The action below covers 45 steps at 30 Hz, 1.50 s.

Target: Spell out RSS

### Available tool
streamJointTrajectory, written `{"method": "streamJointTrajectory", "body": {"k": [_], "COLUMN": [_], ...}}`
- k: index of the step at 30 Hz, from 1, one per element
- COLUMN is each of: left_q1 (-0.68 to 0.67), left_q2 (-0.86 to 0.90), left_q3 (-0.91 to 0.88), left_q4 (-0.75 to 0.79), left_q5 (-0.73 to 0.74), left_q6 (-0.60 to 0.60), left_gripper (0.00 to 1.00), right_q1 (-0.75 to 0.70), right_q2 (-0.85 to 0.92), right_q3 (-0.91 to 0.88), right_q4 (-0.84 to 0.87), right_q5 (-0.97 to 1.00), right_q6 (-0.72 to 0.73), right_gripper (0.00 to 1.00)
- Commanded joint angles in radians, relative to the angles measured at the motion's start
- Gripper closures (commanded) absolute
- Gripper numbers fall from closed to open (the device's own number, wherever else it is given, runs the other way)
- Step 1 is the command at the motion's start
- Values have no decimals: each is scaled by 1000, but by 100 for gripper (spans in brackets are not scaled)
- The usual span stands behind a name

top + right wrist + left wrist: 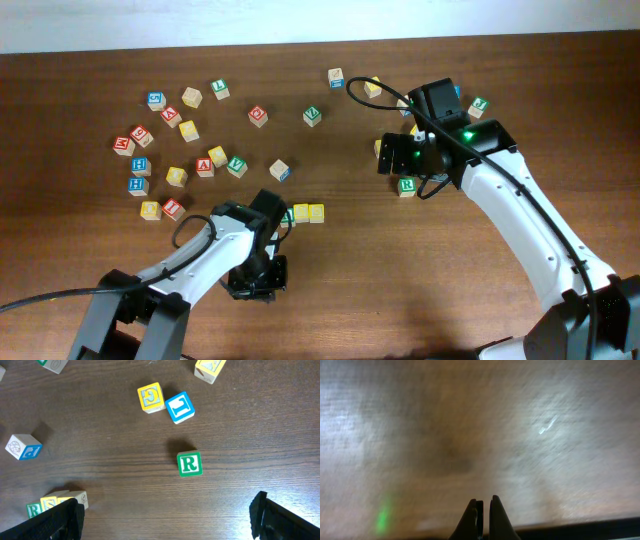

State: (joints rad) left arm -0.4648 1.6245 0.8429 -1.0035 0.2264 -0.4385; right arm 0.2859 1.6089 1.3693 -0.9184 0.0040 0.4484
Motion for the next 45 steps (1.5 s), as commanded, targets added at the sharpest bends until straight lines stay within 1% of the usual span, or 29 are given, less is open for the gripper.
{"method": "streamJointTrajectory", "body": {"k": [1, 3, 5, 10, 17, 35, 45], "left_q1": [-5, -5, -5, -5, -5, -5, -4], "left_q2": [-21, -21, -21, -21, -21, -21, -21], "left_q3": [-7, -7, -7, -7, -7, -7, -7], "left_q4": [70, 118, 209, 334, 474, 550, 560], "left_q5": [32, 32, 11, -141, -190, -209, -242], "left_q6": [-33, -48, -47, -47, -46, -46, -46], "left_gripper": [100, 100, 100, 100, 100, 100, 100], "right_q1": [0, 0, 0, 1, 1, 1, 1], "right_q2": [-13, -12, -5, 28, 43, 43, 43], "right_q3": [15, 15, 15, 15, 15, 15, 15], "right_q4": [2, 2, 2, -8, -10, -18, -18], "right_q5": [16, 16, 15, 8, 8, 8, 8], "right_q6": [1, 1, 1, 1, 1, 1, 0], "right_gripper": [2, 2, 2, 2, 2, 2, 2]}}
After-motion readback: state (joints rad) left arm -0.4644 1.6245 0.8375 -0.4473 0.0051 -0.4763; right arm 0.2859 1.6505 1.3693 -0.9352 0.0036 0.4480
